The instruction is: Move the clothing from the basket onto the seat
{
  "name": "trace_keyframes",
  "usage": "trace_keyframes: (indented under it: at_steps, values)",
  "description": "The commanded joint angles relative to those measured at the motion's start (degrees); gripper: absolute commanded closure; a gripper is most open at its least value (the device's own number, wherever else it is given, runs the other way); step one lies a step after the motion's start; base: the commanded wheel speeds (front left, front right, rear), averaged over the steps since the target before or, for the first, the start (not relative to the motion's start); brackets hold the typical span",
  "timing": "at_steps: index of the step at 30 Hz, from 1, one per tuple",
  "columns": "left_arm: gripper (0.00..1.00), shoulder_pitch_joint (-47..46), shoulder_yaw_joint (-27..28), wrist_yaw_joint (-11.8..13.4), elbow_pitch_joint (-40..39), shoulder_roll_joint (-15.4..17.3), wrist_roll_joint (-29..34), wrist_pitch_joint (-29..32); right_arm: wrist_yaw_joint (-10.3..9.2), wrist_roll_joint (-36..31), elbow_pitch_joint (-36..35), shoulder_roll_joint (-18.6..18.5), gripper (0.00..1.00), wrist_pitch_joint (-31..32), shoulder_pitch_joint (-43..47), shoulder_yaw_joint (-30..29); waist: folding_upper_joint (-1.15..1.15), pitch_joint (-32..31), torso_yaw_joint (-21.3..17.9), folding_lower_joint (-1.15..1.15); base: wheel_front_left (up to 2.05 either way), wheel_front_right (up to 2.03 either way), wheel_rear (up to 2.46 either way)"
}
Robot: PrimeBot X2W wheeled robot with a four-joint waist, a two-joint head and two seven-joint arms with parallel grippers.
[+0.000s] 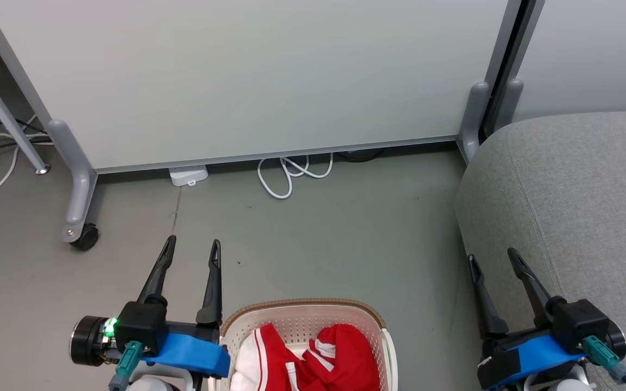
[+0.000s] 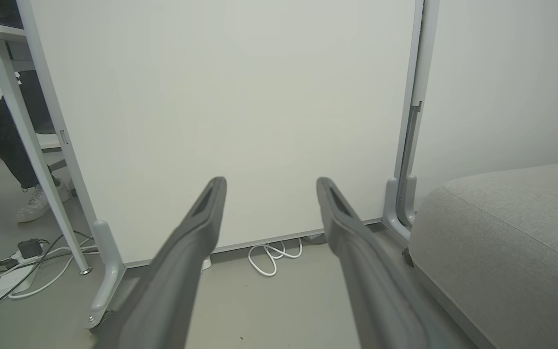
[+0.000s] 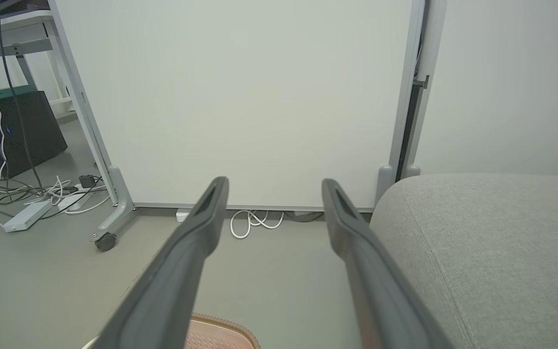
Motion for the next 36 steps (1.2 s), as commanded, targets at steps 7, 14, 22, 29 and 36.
trace_keyframes:
  at_steps: [7,14,22,29,36]
  values:
    - [0.00,-0.1,1.5,-1.0,0.8,-0.5,-0.1,-0.2,0.15,0.5,0.3,-0.3,0.00,-0.2,-0.6,-0.1,0.00,0.1,0.0,0.00,0.00,0.00,0.00]
    - [0.00,0.1,2.2,-1.5,1.0,-0.8,0.4,-0.2,0.15,0.8,0.4,-0.3,0.00,-0.2,-0.5,0.0,0.00,0.1,-0.2,0.00,0.00,0.00,0.00]
    - [0.00,0.1,2.6,-1.9,1.2,-0.9,0.6,-0.2,0.15,0.9,0.3,-0.3,0.00,-0.2,-0.3,0.0,0.00,0.1,-0.2,0.00,0.00,0.00,0.00]
    - [0.00,-1.7,1.8,-2.6,2.4,-1.0,0.8,-0.2,0.15,0.8,0.2,-0.3,0.00,-0.2,-1.0,0.0,0.00,0.9,-0.5,0.00,0.00,0.00,0.00]
    - [0.00,-5.6,-0.1,-3.8,6.1,-0.2,1.7,-0.2,0.14,0.8,-0.3,-0.3,0.00,-0.2,-2.2,0.5,0.00,3.4,-1.8,0.00,0.00,0.00,0.00]
